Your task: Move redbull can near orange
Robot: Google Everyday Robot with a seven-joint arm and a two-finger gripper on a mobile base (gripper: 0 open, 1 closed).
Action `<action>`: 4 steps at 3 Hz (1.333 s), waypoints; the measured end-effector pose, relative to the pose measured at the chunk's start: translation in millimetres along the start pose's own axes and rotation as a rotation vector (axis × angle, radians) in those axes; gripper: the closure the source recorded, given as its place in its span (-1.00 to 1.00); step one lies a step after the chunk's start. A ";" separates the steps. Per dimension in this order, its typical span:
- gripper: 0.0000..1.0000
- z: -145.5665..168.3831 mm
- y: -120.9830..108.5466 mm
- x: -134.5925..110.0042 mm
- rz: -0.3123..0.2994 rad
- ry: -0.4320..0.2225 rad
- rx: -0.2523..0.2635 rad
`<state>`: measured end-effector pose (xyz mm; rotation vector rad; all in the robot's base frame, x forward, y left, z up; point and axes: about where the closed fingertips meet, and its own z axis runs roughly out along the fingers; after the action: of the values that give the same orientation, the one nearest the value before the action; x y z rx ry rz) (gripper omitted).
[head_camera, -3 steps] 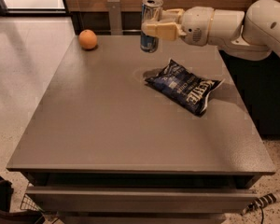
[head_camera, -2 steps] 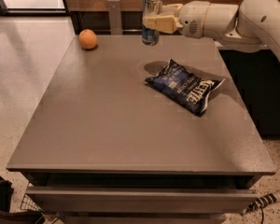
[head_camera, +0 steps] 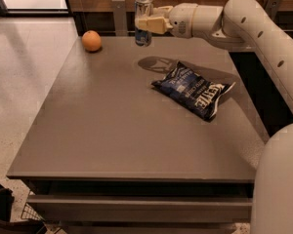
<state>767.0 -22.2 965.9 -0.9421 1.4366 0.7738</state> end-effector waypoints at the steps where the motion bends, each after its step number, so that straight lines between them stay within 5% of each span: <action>1: 1.00 67.7 12.7 26.4 -0.037 0.033 -0.051; 4: 1.00 99.7 -8.0 53.6 0.011 0.055 -0.041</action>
Offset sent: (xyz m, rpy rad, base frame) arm 0.0329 0.0856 -0.0527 -0.0795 -0.0111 0.0675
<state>820.7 56.7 904.4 -0.9940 1.4792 0.7931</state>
